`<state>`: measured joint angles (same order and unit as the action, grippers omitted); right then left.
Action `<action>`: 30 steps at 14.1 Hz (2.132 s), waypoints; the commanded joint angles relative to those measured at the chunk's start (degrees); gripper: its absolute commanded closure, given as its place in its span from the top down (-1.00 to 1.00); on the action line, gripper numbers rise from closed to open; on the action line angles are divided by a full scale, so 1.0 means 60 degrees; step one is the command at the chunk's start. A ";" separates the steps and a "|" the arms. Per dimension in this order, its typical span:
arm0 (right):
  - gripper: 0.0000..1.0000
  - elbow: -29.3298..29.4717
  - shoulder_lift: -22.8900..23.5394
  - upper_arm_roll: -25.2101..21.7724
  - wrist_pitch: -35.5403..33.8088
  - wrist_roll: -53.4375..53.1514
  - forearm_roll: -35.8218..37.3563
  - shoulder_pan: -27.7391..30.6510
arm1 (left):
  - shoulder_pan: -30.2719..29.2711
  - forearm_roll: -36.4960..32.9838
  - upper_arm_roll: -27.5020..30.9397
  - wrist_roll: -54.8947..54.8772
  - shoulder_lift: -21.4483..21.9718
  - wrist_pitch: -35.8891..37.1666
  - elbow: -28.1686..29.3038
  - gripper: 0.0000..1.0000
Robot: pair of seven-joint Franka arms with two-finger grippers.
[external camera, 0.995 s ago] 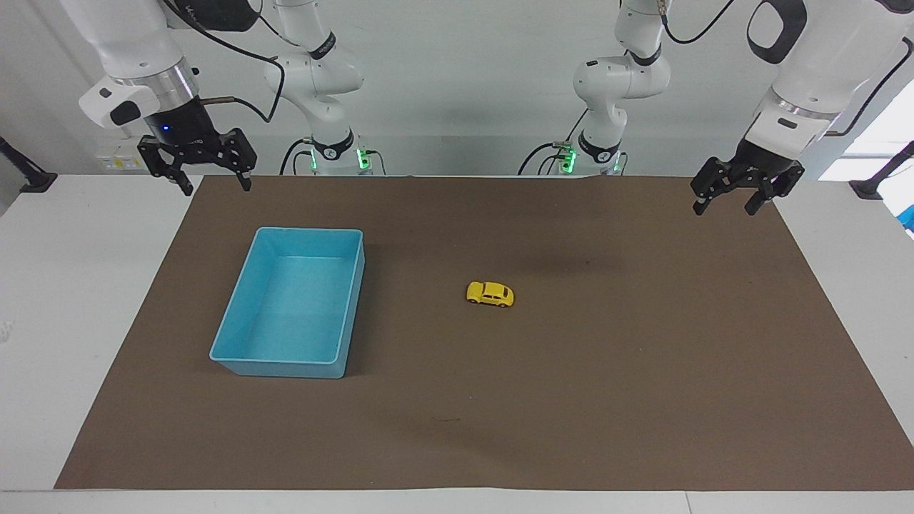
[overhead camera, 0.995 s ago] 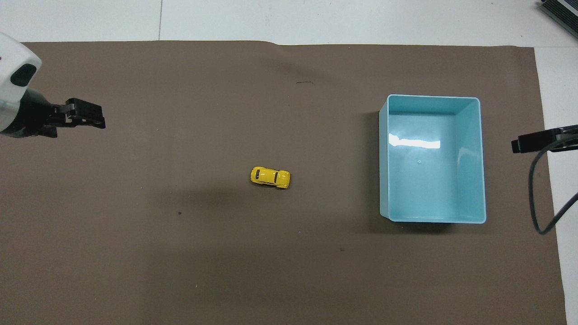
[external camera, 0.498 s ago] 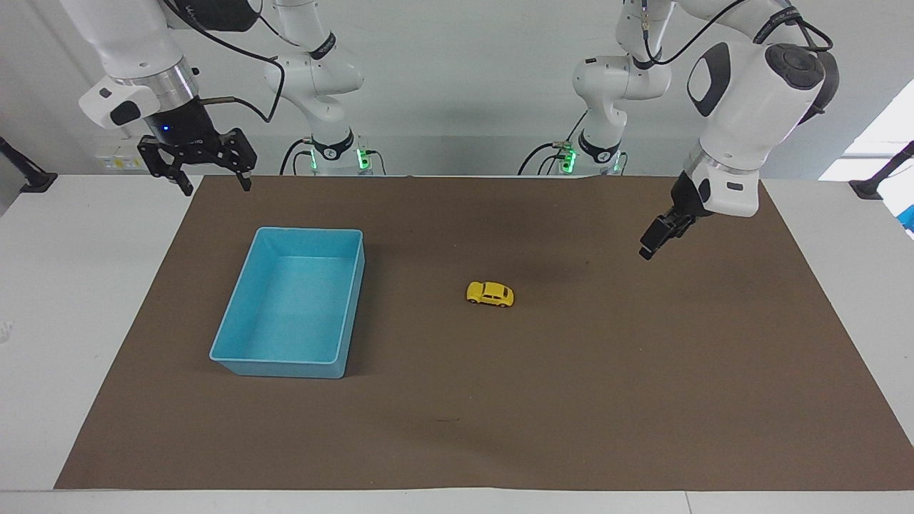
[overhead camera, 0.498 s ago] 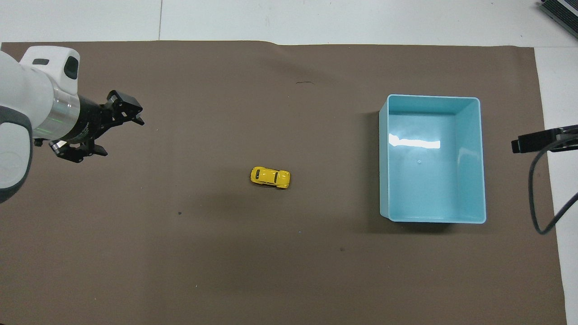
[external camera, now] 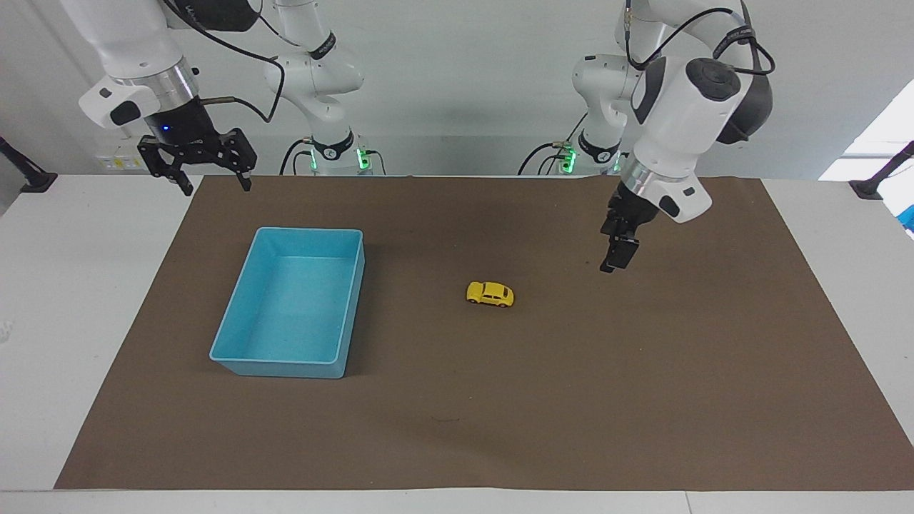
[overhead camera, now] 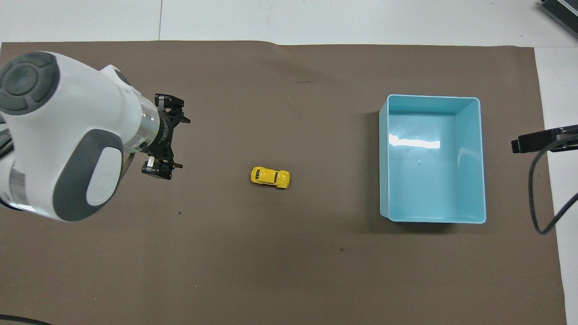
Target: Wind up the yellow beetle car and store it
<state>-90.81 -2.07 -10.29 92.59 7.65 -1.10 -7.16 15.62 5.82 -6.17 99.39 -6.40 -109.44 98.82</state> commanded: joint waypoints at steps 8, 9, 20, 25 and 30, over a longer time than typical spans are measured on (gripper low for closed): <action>1.00 0.0120 0.0053 0.0030 -0.0080 -0.0206 0.0022 0.0007 | 0.2244 -0.0618 0.0194 0.3751 -0.1804 -0.1899 0.0142 1.00; 1.00 0.0120 0.0053 0.0030 -0.0080 -0.0206 0.0022 0.0007 | 0.2332 -0.0632 0.0180 0.3737 -0.1994 -0.2090 0.0142 1.00; 1.00 0.0105 0.0053 0.0030 -0.0080 -0.0206 0.0022 0.0007 | 0.2977 -0.1189 0.0179 0.3430 -0.3007 -0.2852 0.0653 1.00; 1.00 0.0106 0.0053 0.0030 -0.0080 -0.0206 0.0022 0.0007 | 0.2875 -0.1204 0.0194 0.3414 -0.3006 -0.3000 0.0699 0.93; 1.00 0.0106 0.0053 0.0015 -0.0080 -0.0206 0.0022 0.0007 | 0.2860 -0.1204 0.0194 0.3517 -0.3021 -0.3058 0.0699 -0.39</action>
<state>-90.81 -2.07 -10.28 92.59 7.65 -1.10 -7.16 32.83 -0.60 -5.15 120.22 -25.50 -126.30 101.30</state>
